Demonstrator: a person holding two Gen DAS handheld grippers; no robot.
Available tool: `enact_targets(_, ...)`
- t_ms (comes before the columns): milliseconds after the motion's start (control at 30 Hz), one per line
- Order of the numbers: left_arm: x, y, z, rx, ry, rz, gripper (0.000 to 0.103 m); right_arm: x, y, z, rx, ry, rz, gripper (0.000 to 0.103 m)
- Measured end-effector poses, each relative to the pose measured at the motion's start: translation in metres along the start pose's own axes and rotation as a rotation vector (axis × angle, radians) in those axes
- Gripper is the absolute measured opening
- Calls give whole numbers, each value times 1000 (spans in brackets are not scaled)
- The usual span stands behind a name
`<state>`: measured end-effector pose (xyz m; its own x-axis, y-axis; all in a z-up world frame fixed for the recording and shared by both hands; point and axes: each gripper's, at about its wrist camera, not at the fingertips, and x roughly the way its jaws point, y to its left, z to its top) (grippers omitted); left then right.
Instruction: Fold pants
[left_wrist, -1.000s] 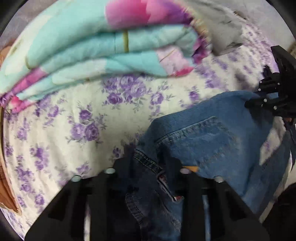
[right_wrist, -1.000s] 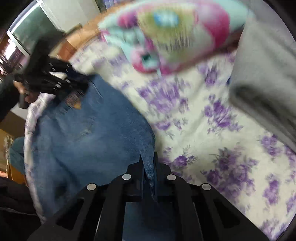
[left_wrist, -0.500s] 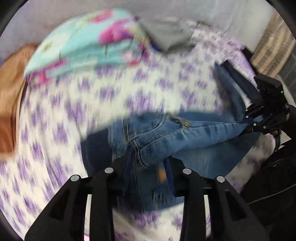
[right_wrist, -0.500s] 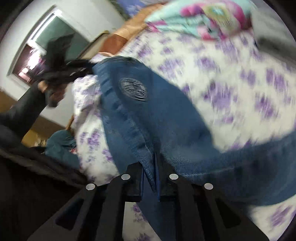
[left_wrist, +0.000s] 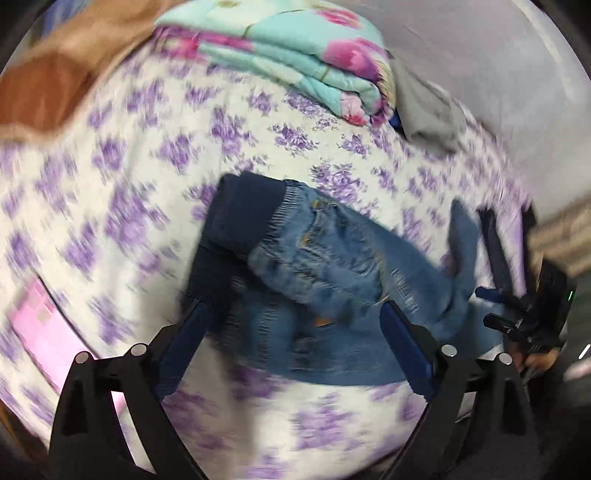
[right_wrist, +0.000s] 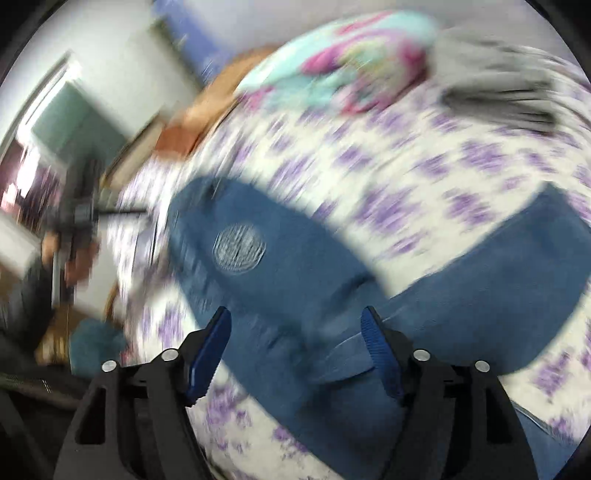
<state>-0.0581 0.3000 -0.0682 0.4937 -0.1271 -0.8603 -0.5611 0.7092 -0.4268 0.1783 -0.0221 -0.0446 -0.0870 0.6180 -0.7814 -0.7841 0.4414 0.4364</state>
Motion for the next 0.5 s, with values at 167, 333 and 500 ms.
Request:
enact_targets(167,37,-4,9,-222,98,-82,91,-24,-21,5,137,-118,-38,80)
enact_targets(333,72,5,27,-411,128,14,44,-27,-24,-2,160,-137,-48,83)
enact_targets(500,54,-29,27,-293,77,157,19,-29,-33,-13,200,-128,-78,83)
